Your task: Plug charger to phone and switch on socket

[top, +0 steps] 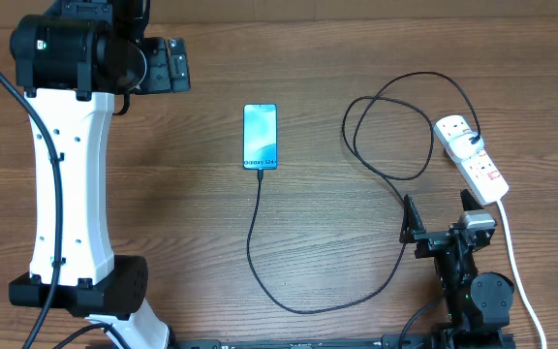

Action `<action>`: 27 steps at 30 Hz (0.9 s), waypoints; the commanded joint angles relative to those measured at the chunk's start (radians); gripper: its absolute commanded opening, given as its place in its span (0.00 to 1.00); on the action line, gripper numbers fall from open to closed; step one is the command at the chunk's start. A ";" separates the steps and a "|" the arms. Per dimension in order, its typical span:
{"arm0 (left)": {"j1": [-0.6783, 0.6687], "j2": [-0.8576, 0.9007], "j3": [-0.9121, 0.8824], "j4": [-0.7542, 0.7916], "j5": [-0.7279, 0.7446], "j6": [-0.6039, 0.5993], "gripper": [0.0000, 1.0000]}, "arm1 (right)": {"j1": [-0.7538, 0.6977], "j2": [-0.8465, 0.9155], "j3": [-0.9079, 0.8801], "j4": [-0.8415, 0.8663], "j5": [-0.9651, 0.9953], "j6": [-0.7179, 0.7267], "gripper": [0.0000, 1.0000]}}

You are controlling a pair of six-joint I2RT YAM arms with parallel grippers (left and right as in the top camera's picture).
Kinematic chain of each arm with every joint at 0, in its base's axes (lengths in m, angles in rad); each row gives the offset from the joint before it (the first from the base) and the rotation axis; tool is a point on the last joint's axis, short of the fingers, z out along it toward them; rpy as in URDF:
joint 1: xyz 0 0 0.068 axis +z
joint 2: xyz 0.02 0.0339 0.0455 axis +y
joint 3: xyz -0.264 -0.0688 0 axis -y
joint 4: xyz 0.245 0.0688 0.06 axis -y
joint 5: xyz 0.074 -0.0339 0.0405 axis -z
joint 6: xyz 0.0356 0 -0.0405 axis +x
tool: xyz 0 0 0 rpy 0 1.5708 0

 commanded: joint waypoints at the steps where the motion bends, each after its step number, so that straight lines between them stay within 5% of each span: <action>1: -0.006 -0.011 0.007 0.005 -0.008 -0.010 1.00 | 0.005 -0.009 -0.010 0.006 0.012 -0.004 1.00; 20: -0.007 -0.020 -0.015 -0.019 0.050 -0.011 1.00 | 0.005 -0.009 -0.010 0.006 0.012 -0.004 1.00; 27: -0.006 -0.237 -0.467 0.264 0.091 -0.010 0.99 | 0.005 -0.009 -0.010 0.006 0.012 -0.004 1.00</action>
